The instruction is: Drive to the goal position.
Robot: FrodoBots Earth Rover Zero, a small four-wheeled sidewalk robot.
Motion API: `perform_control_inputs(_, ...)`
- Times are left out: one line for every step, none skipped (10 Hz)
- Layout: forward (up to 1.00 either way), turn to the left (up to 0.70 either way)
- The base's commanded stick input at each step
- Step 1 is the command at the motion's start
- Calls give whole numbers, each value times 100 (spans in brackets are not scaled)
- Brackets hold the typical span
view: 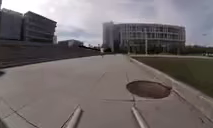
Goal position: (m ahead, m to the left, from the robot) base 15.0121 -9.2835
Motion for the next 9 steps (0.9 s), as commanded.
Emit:
perform_control_inputs(100,-14)
perform_control_inputs(100,-27)
perform_control_inputs(100,-27)
perform_control_inputs(100,-27)
perform_control_inputs(100,-27)
perform_control_inputs(100,-27)
perform_control_inputs(100,-24)
perform_control_inputs(100,0)
perform_control_inputs(100,0)
